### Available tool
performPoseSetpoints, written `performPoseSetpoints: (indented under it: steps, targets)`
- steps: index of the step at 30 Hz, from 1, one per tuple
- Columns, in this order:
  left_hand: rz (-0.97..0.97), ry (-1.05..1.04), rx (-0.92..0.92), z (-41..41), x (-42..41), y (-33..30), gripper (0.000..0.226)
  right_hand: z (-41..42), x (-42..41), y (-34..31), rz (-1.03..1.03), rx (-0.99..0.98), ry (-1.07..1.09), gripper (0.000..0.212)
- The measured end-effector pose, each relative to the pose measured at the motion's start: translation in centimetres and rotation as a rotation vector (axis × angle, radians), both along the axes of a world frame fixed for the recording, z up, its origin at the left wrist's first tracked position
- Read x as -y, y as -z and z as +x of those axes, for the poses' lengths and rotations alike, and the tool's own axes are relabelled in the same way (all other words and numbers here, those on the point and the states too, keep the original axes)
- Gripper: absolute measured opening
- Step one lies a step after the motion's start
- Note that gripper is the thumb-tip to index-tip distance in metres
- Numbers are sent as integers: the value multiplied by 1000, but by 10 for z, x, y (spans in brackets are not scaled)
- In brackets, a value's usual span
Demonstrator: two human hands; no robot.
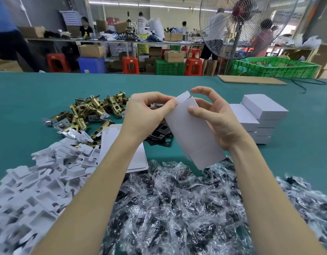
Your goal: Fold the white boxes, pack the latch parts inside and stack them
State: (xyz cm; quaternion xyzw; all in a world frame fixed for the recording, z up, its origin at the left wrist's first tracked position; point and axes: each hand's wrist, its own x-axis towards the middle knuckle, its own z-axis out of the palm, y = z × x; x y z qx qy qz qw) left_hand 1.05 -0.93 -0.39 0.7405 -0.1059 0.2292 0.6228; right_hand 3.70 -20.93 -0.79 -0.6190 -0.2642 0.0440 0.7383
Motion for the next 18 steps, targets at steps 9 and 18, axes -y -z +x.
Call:
performPoseSetpoints:
  steps: [9,18]
  targets:
    - [13,-15,-48,-2,1,0,16,0,1,-7,-89,14,-10,30]
    - [81,-23,17,-2,3,3,8,2,1,-7,-164,47,61,35]
